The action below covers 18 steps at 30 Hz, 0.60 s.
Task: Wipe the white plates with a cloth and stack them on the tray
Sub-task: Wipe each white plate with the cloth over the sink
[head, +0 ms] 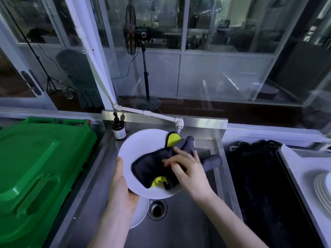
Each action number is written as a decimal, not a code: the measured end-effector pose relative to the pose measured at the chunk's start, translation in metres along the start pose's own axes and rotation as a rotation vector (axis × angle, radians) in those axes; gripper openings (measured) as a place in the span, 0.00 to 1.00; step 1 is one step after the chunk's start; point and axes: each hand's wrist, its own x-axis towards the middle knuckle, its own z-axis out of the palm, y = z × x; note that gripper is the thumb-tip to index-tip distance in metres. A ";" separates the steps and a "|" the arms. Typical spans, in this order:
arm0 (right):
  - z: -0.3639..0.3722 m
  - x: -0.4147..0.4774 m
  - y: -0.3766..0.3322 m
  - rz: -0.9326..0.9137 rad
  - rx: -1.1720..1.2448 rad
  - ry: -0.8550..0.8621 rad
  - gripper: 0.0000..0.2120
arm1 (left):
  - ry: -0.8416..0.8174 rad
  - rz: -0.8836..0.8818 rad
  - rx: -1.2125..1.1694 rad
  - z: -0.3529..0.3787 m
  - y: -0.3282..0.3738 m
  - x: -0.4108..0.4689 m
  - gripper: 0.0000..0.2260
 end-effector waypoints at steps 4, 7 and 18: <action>0.001 0.003 0.008 0.155 -0.111 0.202 0.38 | -0.109 0.072 -0.005 -0.007 -0.003 -0.006 0.20; -0.007 0.014 0.015 0.418 0.088 0.199 0.32 | -0.125 0.065 0.080 -0.014 -0.007 -0.009 0.18; -0.052 0.065 0.005 0.177 0.052 -0.212 0.18 | -0.188 -0.066 0.349 -0.018 0.014 -0.003 0.16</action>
